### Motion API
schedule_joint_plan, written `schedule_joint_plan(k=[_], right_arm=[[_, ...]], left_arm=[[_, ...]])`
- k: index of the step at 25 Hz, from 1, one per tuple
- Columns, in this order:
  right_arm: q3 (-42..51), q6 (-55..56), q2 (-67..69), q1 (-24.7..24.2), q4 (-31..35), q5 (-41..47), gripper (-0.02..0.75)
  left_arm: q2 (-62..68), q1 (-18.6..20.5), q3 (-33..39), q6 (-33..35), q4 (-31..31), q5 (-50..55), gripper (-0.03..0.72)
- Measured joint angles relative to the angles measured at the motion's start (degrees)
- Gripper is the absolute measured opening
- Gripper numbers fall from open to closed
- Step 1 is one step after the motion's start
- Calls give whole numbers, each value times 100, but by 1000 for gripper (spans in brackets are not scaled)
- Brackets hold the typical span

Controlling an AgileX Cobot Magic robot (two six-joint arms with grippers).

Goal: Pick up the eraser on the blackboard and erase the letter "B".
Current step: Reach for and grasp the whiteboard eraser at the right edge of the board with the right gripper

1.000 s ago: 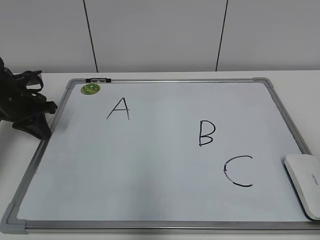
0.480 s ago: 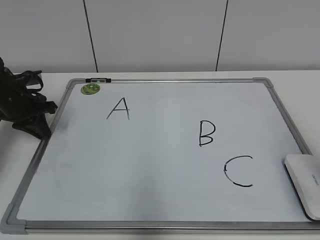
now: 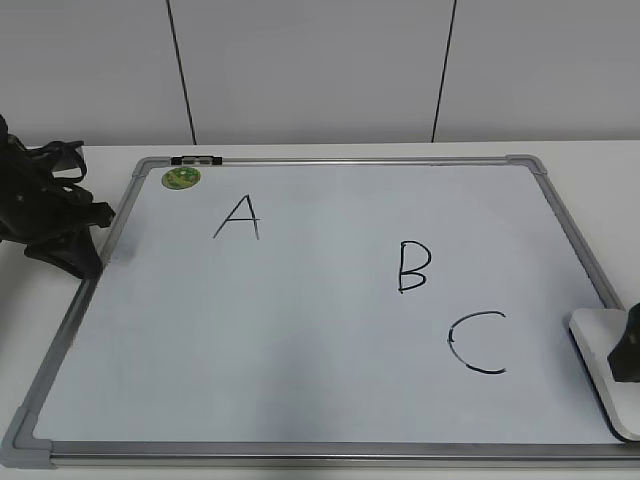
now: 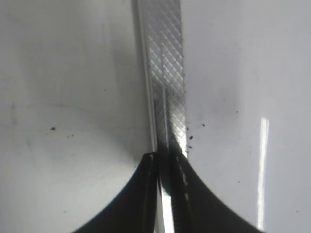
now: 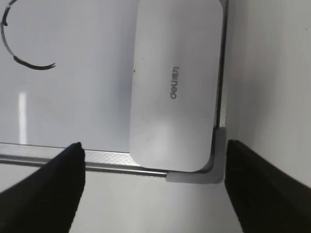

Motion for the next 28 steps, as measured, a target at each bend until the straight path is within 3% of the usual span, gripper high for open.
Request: schedule_joint_plan(k=[19, 28], right_arm=[[-683, -25, 1852, 0, -213, -261, 673], [-731, -25, 2087, 0, -274, -198, 587]], left_arm=[[0, 0, -9, 0, 0, 13, 34], [0, 0, -9, 0, 0, 13, 34]])
